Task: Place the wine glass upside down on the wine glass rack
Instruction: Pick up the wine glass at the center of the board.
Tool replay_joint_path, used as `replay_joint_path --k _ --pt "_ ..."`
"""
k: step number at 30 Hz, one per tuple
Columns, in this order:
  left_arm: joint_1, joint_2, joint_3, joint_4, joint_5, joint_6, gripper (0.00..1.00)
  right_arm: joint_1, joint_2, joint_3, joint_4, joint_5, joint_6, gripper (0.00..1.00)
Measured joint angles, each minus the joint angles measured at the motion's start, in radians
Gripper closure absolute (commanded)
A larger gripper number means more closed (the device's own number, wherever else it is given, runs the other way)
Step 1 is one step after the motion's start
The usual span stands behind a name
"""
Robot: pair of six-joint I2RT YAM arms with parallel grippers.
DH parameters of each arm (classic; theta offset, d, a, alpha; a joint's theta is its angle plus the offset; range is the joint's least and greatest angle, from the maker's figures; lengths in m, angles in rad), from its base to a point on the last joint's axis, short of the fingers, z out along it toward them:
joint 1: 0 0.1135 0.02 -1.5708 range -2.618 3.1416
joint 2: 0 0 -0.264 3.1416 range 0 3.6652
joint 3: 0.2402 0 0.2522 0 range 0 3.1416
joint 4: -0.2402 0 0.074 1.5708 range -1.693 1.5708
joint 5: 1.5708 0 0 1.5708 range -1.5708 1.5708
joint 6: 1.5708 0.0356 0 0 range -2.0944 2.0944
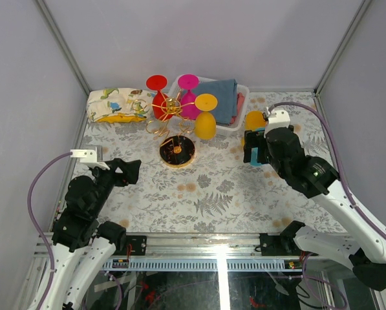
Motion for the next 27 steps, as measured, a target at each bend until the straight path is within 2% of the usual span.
replay_joint_path --k 9,15,20,27 --pt "0.000 0.042 0.000 0.001 0.020 0.000 0.21 0.000 -0.028 -0.047 -0.180 0.036 0.126 0.01" --pt "0.000 0.038 0.000 0.001 0.021 0.000 0.20 -0.020 0.082 -0.050 -0.182 0.031 0.155 0.01" --pt "0.000 0.026 0.000 0.001 0.010 -0.003 0.18 -0.087 0.177 -0.050 -0.171 -0.008 0.172 0.01" --pt "0.000 0.025 0.000 0.000 0.003 -0.005 0.17 -0.139 0.235 -0.050 -0.150 -0.017 0.201 0.01"
